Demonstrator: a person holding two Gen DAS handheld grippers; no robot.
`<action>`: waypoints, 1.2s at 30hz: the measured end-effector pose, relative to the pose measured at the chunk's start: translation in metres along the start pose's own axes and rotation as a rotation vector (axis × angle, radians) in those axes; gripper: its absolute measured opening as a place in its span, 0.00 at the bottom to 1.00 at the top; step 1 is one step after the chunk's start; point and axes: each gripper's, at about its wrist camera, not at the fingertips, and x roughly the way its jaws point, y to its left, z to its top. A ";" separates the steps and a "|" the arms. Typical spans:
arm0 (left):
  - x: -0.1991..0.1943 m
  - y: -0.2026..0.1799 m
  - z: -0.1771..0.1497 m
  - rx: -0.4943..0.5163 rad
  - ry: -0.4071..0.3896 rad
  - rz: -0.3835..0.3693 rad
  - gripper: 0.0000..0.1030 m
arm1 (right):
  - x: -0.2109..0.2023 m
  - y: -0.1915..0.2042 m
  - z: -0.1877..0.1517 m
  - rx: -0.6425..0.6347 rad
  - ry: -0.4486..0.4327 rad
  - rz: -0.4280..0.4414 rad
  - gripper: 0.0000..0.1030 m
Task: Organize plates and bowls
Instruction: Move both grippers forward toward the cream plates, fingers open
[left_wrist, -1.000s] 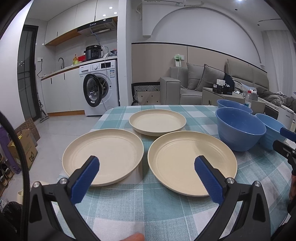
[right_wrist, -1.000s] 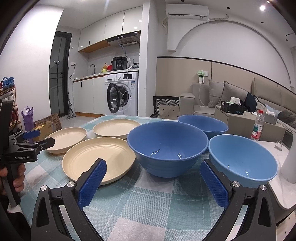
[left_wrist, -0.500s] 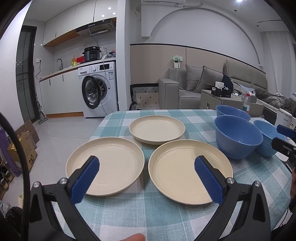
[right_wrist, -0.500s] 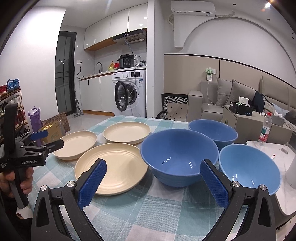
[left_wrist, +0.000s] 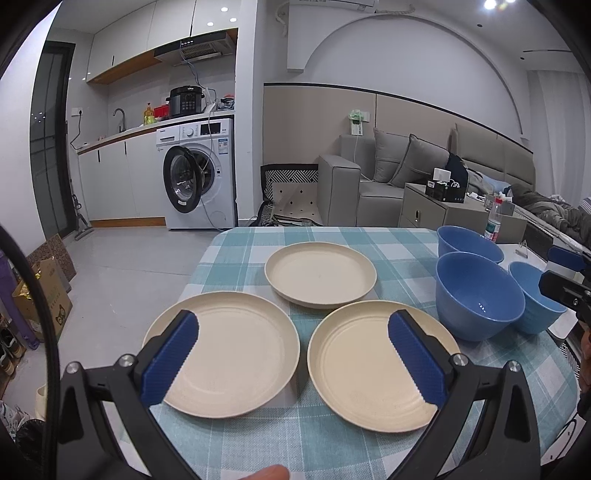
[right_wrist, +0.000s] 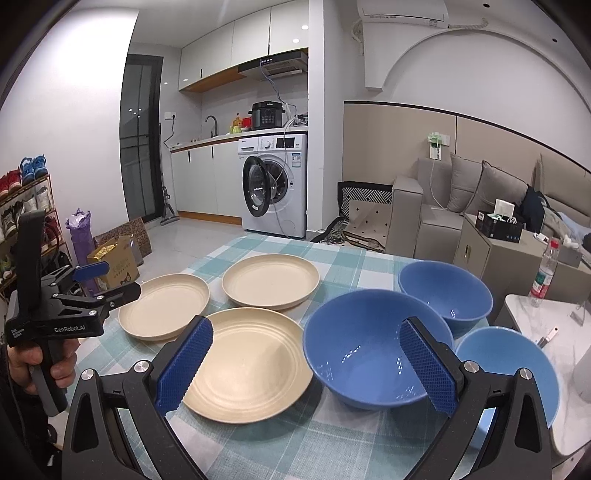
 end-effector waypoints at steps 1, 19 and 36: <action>0.000 0.000 0.001 0.004 0.000 0.003 1.00 | 0.001 0.003 0.004 -0.004 0.004 0.006 1.00; 0.032 0.014 0.023 0.007 0.054 0.027 1.00 | 0.052 0.005 0.047 0.032 0.089 0.047 1.00; 0.076 0.030 0.045 -0.021 0.125 0.053 1.00 | 0.103 -0.008 0.072 0.058 0.157 0.031 1.00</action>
